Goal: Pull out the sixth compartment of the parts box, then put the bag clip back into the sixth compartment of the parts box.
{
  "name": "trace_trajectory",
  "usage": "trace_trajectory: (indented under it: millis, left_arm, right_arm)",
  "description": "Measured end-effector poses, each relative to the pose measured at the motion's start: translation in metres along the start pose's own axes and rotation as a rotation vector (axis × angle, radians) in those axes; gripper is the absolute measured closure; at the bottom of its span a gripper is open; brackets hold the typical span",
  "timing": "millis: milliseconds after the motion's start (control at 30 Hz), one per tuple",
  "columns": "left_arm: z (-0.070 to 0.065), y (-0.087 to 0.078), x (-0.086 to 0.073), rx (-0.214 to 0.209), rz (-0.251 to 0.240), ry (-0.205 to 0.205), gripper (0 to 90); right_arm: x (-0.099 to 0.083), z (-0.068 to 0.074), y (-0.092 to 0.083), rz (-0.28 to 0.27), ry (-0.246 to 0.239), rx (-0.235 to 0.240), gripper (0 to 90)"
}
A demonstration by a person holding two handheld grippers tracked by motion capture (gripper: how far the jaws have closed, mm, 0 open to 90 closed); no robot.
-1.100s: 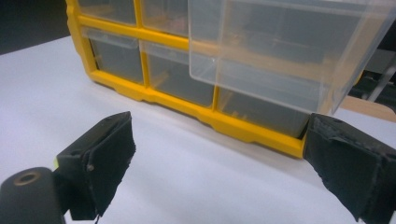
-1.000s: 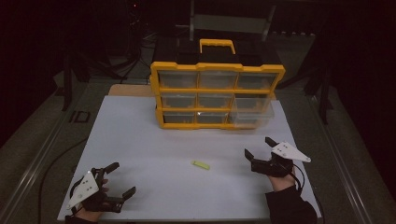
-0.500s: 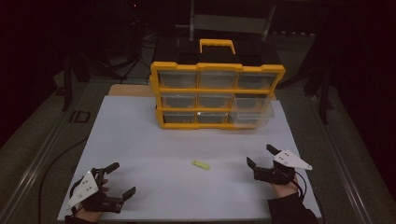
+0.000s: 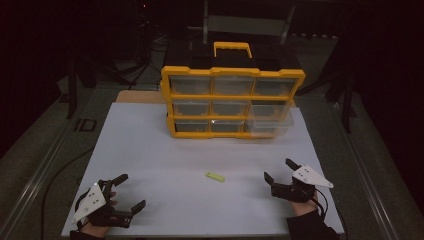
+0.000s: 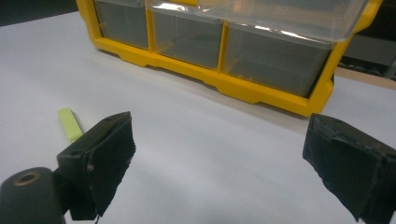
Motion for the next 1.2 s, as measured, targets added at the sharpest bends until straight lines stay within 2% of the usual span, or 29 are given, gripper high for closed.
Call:
trace_trajectory:
  millis: [433,900,1033,1200]
  left_arm:
    - [0.0005,0.0007,-0.0006,0.001,0.004,-0.005,0.0]
    - [0.0021,0.0037,-0.0015,0.004,0.022,-0.037,0.0]
    - [-0.0002,0.0049,-0.0004,-0.006,0.038,-0.066,0.0]
    - [-0.0047,0.0087,0.0050,-0.020,0.091,-0.113,0.0]
  right_arm:
    - [-0.0009,0.0000,-0.0009,0.007,0.000,0.002,8.7]
    - [0.0018,0.0016,-0.0016,-0.006,0.007,0.017,8.7]
    - [0.0013,0.0016,-0.0011,-0.002,0.001,0.015,8.7]
    - [0.0040,0.0019,0.0006,-0.010,0.010,0.014,8.7]
Point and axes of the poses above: each handheld gripper's, and its own axes: y roughly forward along the jaws, x roughly out of its top, z roughly to its left, the point moved 9 cm from there along y, roughly forward along the jaws, and after that the axes turned 7 degrees about -z, right-handed, at the moved point
